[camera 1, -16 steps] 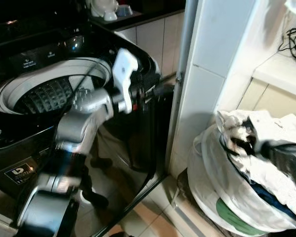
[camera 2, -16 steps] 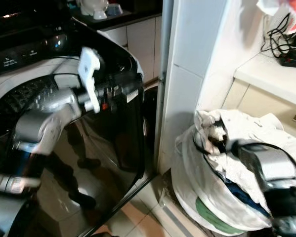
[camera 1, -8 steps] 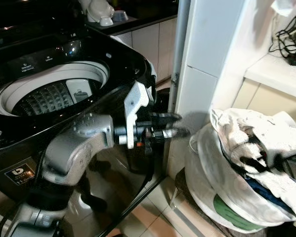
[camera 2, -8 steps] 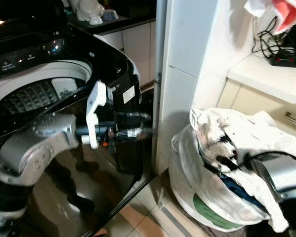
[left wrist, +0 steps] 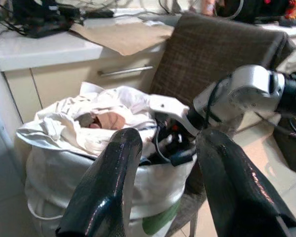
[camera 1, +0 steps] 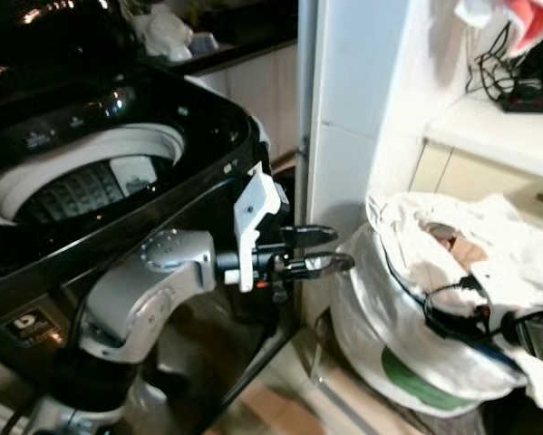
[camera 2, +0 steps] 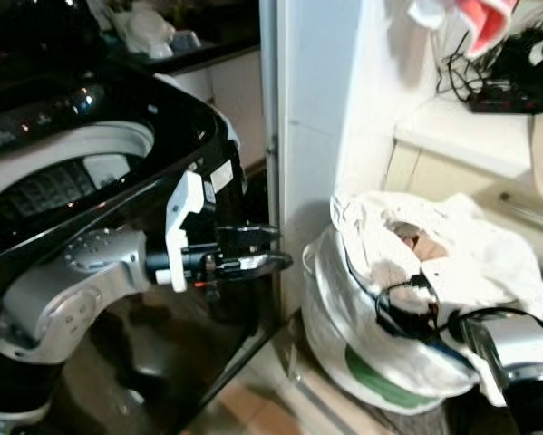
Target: Clothes washing
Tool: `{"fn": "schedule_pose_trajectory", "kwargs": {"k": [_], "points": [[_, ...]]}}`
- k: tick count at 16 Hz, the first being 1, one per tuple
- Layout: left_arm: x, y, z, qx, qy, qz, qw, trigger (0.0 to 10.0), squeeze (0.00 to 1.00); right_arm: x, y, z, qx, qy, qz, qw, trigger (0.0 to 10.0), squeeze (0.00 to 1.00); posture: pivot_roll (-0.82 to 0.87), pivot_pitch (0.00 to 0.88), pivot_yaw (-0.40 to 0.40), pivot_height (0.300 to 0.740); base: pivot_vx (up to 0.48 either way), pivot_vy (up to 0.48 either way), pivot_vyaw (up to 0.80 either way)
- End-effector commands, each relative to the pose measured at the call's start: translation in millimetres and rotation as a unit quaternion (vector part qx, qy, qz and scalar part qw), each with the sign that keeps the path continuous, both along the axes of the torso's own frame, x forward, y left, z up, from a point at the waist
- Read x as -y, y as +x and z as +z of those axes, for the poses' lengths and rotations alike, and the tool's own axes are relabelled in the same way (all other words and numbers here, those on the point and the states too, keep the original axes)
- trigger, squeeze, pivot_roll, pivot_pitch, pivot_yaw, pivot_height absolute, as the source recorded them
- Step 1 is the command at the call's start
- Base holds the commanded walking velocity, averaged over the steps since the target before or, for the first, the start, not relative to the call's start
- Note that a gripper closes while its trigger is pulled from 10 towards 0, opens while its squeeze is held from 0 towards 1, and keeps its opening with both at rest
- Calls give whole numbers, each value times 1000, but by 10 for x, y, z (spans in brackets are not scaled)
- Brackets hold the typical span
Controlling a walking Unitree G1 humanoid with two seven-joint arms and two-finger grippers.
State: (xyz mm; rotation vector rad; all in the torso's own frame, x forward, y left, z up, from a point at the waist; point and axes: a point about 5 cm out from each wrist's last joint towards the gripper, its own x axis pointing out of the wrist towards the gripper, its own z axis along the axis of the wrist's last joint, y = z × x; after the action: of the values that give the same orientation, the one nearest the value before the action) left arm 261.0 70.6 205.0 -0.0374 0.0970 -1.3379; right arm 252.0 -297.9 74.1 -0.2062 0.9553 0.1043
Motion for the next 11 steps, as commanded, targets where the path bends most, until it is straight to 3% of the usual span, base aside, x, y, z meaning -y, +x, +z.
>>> {"fn": "schedule_pose_trajectory", "kwargs": {"k": [1, 5, 11], "points": [[-55, 42, -9, 4, 2, 38, 999, 10000, 0, 30, 29, -3, 13, -3, -12, 1000, 0, 0, -73, 0, 48, 740, 0, 0, 0], [-90, 127, -23, 7, -4, 92, 996, 10000, 0, 58, 61, -4, 28, 3, -18, 999, 0, 0, -75, 0, 39, 740, 0, 0, 0], [-86, 123, -5, 15, -5, 97, 995, 10000, 0, 77, 114, 76, 48, 12, -16, 999, 0, 0, -76, 0, 36, 740, 0, 0, 0]]}}
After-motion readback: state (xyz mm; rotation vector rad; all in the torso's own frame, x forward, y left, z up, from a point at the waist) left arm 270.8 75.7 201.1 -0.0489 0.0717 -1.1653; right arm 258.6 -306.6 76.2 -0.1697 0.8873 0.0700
